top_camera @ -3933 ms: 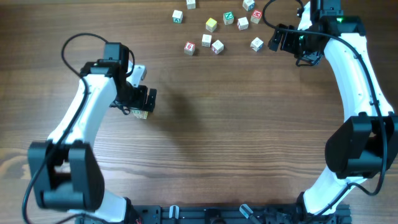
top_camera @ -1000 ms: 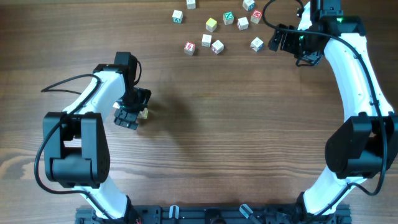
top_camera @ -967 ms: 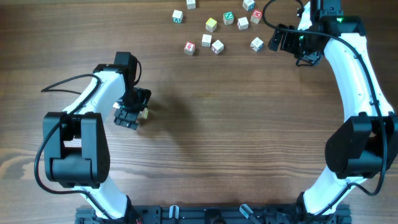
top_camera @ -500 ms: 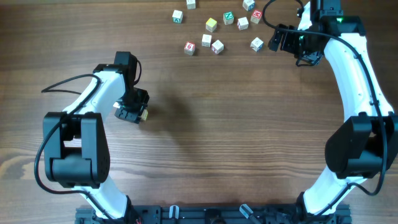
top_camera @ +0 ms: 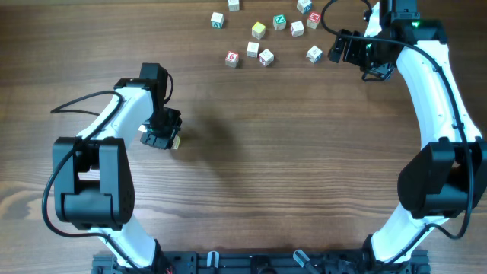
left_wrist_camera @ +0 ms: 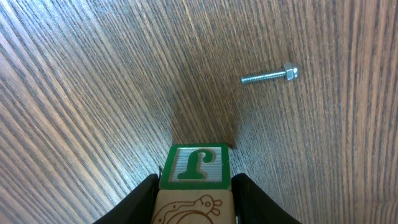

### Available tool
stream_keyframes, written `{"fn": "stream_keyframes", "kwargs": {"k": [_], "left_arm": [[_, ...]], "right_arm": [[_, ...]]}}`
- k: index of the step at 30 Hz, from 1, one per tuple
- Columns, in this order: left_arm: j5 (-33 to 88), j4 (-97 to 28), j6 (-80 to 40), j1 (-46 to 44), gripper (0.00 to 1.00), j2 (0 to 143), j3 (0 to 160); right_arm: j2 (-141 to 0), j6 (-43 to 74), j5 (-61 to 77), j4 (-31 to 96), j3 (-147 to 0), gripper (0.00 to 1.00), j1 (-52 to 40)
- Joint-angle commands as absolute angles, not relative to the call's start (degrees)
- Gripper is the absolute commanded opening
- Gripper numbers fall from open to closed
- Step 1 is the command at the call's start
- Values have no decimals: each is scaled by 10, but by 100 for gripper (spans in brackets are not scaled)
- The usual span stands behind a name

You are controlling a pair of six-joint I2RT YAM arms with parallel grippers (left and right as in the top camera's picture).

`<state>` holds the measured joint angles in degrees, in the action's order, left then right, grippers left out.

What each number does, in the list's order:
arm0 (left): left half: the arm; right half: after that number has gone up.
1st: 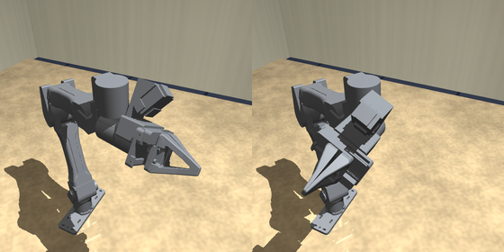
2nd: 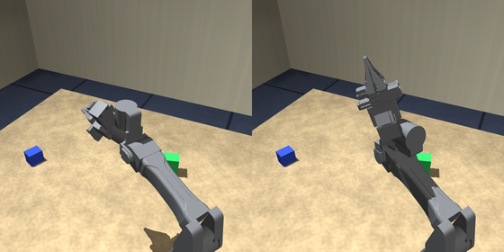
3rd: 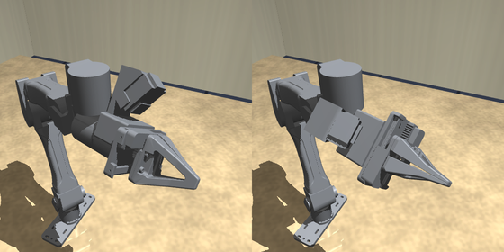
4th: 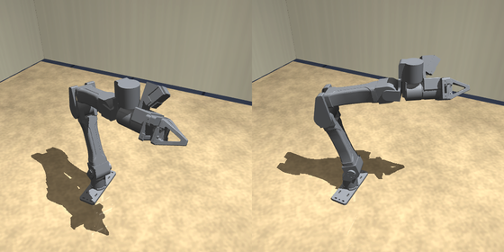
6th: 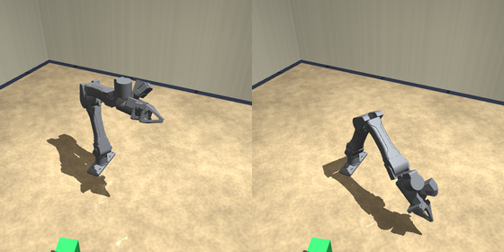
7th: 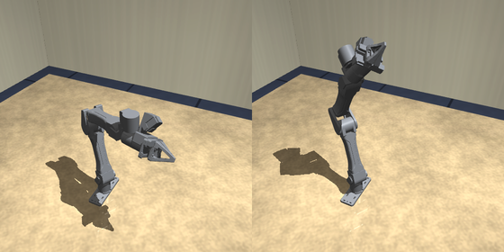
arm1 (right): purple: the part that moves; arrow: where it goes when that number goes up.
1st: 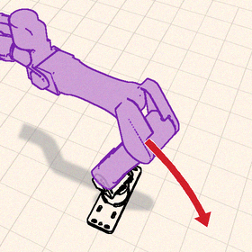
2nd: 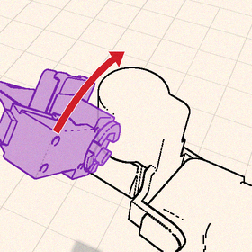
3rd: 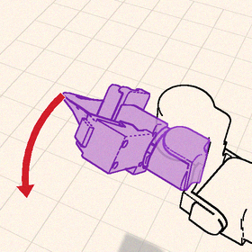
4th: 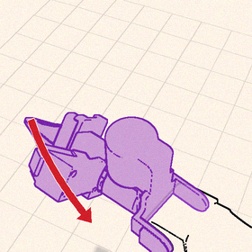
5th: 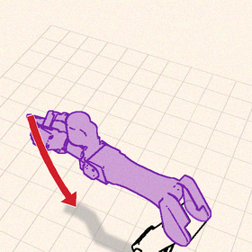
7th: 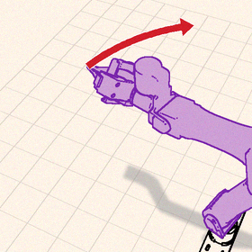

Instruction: Form a tower

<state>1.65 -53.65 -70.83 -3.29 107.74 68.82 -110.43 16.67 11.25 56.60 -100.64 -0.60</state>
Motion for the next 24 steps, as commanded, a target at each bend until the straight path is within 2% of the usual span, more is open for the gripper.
{"fn": "stream_keyframes", "kwargs": {"k": [1, 13, 18, 24], "left_arm": [[21, -535, -712, -32, 42, 1080, 682], [26, -536, -712, -32, 33, 1080, 682], [32, -543, -712, -32, 52, 1080, 682], [40, -545, -712, -32, 53, 1080, 682]], "right_arm": [[-1113, 167, 103, 566, -1007, 100, -9], [-1113, 167, 103, 566, -1007, 100, -9], [-1113, 167, 103, 566, -1007, 100, -9], [-1113, 167, 103, 566, -1007, 100, -9]]}}
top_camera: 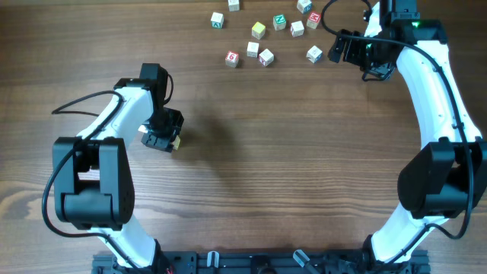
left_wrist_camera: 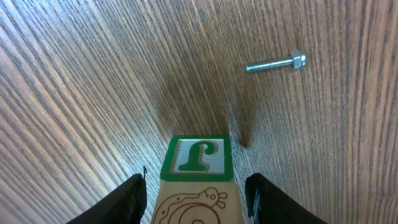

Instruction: Form a tower

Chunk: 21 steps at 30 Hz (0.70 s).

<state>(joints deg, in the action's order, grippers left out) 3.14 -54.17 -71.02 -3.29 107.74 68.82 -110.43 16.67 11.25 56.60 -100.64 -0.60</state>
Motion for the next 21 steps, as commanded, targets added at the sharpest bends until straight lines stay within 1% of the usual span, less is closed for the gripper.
{"fn": "stream_keyframes", "kwargs": {"k": [1, 4, 11, 17, 19, 21], "left_arm": [[41, -544, -712, -32, 50, 1080, 682], [41, -544, -712, -32, 41, 1080, 682], [41, -544, -712, -32, 36, 1080, 682], [41, -544, -719, -32, 35, 1080, 682], [41, -542, -741, -32, 37, 1080, 682], [41, -538, -743, -32, 36, 1080, 682]], "right_arm": [[-1113, 167, 103, 566, -1007, 100, -9], [-1113, 167, 103, 566, -1007, 100, -9], [-1113, 167, 103, 566, -1007, 100, -9], [-1113, 167, 103, 566, -1007, 100, -9], [-1113, 167, 103, 566, -1007, 100, -9], [-1113, 167, 103, 566, -1007, 100, -9]]}}
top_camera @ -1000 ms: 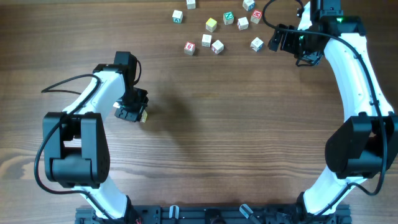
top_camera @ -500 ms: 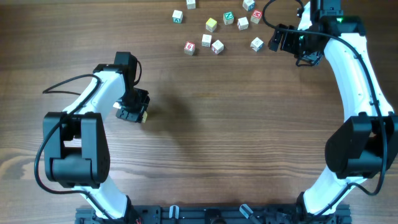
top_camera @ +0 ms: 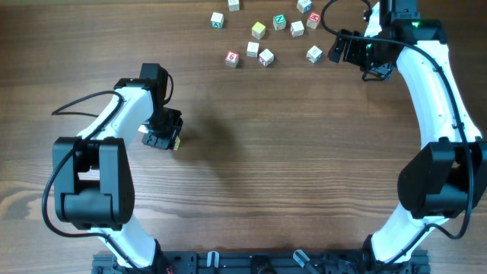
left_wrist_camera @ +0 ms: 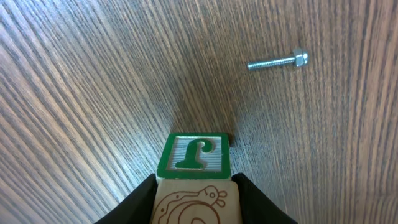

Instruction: Form a tower

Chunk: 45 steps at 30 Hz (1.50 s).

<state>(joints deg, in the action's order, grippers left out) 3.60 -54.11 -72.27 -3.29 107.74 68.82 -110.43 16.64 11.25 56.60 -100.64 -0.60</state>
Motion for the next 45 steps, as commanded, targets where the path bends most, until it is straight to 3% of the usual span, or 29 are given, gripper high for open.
{"fn": "stream_keyframes", "kwargs": {"k": [1, 11, 15, 18, 20, 22, 34, 45], "left_arm": [[40, -537, -747, -32, 36, 1080, 682], [40, -529, -800, -32, 38, 1080, 682], [40, -536, -797, -32, 63, 1080, 682], [41, -536, -797, -32, 77, 1080, 682], [41, -538, -797, -32, 92, 1080, 682], [41, -538, -796, -32, 100, 1080, 682], [36, -553, -689, -32, 100, 975, 687], [34, -616, -435, -32, 100, 917, 741]], "right_arm": [[-1113, 167, 103, 566, -1007, 100, -9], [-1113, 167, 103, 566, -1007, 100, -9], [-1113, 167, 103, 566, -1007, 100, -9], [-1113, 167, 103, 566, -1007, 100, -9], [-1113, 167, 103, 566, -1007, 100, -9], [-1113, 167, 103, 566, -1007, 100, -9], [-1113, 167, 103, 564, -1007, 100, -9], [-1113, 167, 103, 565, -1007, 100, -9]]}}
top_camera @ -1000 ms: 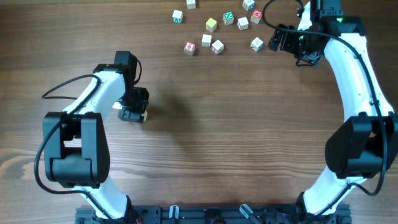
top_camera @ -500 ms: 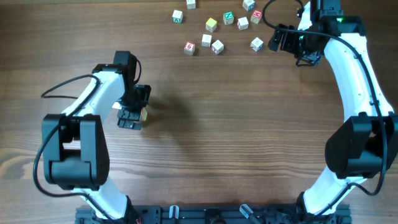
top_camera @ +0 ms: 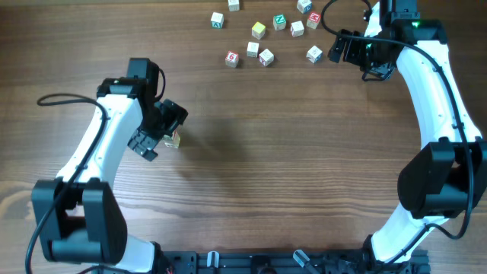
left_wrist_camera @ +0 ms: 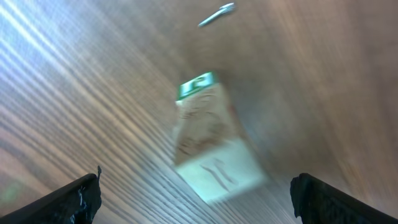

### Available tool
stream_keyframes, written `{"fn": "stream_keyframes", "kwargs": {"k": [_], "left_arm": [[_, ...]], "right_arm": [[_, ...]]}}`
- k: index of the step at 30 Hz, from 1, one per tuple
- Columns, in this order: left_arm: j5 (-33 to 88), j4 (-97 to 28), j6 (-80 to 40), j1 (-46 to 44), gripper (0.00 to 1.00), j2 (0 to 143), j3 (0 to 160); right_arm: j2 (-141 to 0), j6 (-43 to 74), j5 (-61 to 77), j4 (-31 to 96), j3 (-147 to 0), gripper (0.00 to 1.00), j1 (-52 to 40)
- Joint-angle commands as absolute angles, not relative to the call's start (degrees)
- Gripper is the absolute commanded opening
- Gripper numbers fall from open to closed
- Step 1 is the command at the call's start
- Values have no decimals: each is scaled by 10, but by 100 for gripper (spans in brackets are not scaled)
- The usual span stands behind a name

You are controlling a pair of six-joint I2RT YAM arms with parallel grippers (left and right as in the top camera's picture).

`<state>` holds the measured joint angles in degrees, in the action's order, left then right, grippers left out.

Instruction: Form a tower

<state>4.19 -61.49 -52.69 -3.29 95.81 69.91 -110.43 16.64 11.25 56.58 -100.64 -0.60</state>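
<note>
A wooden block with a green letter face (left_wrist_camera: 198,85) stands on the table, blurred in the left wrist view. Overhead it is the small block (top_camera: 174,139) just right of my left gripper (top_camera: 161,129). My left gripper (left_wrist_camera: 196,185) is open wide and pulled back from the block. Its fingers (left_wrist_camera: 81,198) show only at the lower corners, touching nothing. Several loose letter blocks (top_camera: 259,30) lie at the back of the table. My right gripper (top_camera: 341,49) hangs beside the rightmost of them (top_camera: 314,54). Its jaws cannot be made out.
A small steel bolt (left_wrist_camera: 217,14) lies on the wood beyond the block. The table is dark wood grain. The left arm's cable (top_camera: 68,97) loops out to the left.
My left gripper was shut on the green-letter block on the table. Now it is open wide and drawn back, and the block stands free. The left arm has swung outward. The right arm is unchanged.
My left gripper was shut on the green-letter block resting on the table. Then its fingers stood apart beside the block, then they were closed on it again. Now it is open and withdrawn, with the block left on the wood. The right arm stayed by the loose blocks.
</note>
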Motion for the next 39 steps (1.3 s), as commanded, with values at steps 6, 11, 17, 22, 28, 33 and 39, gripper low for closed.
{"fn": "stream_keyframes", "kwargs": {"k": [6, 11, 17, 22, 28, 33, 39], "left_arm": [[-24, -625, -347, -32, 100, 903, 750], [-24, -601, -210, -32, 98, 903, 750], [-20, -552, -246, -11, 5, 903, 750], [-22, -557, -197, 36, 4, 914, 750], [-8, -610, -104, 48, 4, 938, 750], [30, -606, -62, 48, 4, 940, 736], [37, -595, -62, 48, 4, 977, 730]], "right_arm": [[-1113, 167, 103, 565, -1007, 100, -9], [-1113, 167, 103, 566, -1007, 100, -9], [-1113, 167, 103, 566, -1007, 100, -9], [-1113, 167, 103, 566, -1007, 100, -9], [-1113, 167, 103, 566, -1007, 100, -9], [-1113, 167, 103, 566, -1007, 100, -9], [-1113, 167, 103, 567, -1007, 100, -9]]}}
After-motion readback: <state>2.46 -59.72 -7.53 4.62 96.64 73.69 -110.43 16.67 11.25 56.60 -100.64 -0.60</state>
